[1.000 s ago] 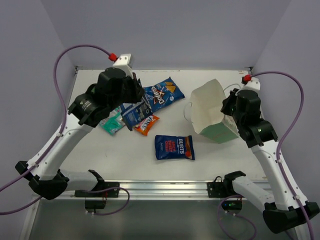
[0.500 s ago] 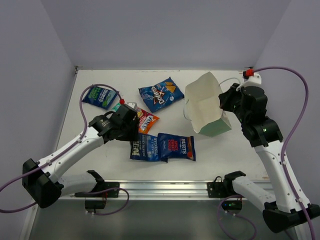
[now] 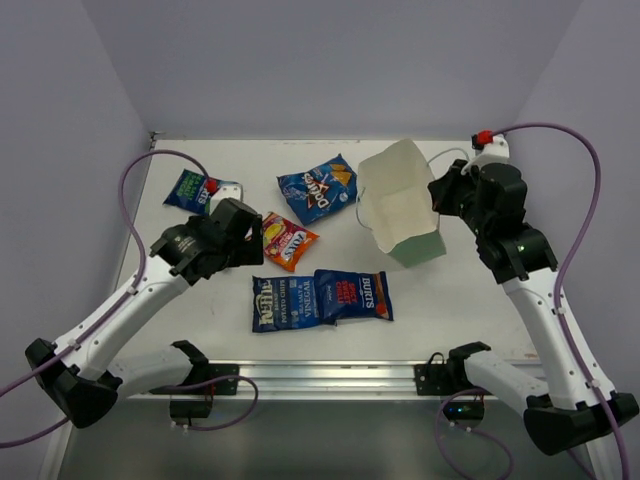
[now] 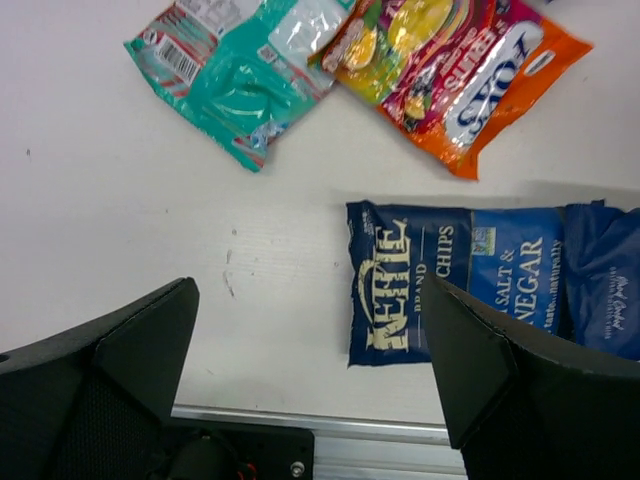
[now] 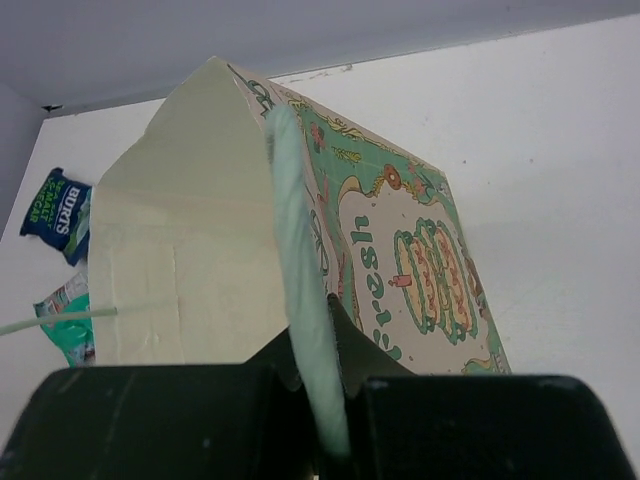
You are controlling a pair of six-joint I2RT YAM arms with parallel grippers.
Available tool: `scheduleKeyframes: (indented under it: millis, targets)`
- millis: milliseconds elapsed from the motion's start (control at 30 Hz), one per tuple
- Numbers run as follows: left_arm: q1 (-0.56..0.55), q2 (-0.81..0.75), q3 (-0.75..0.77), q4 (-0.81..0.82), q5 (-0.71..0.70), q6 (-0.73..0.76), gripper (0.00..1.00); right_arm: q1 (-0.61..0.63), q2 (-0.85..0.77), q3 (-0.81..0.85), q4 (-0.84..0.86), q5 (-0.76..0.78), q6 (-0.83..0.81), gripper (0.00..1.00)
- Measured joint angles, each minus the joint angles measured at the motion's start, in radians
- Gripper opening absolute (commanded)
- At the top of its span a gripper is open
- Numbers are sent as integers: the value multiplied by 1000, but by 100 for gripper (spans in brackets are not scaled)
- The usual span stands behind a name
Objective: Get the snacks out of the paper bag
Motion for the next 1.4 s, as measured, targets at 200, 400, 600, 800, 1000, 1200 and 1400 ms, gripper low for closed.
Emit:
scheduleKeyframes:
  millis: [200, 400, 600, 800, 1000, 1200, 1400]
  targets:
    - [0, -98, 6, 135, -18, 42, 100, 0, -63, -74, 120, -124, -166, 0]
    - [0, -156, 6, 280, -59, 114, 100, 0, -93, -126, 148, -258, -470, 0]
    - [0, -166, -3, 370, -91, 177, 100, 0, -65, -127, 97, -325, -682, 0]
    - [0, -161, -20, 406, -104, 219, 100, 0, -20, -119, 80, -333, -778, 0]
    - [0, -166, -52, 429, -114, 232, 100, -14, 38, -101, 106, -334, -783, 0]
    - [0, -193, -77, 449, -132, 253, 100, -64, 106, -51, 172, -370, -721, 0]
    - [0, -235, -107, 470, -154, 271, 100, -126, 237, 79, 234, -368, -595, 0]
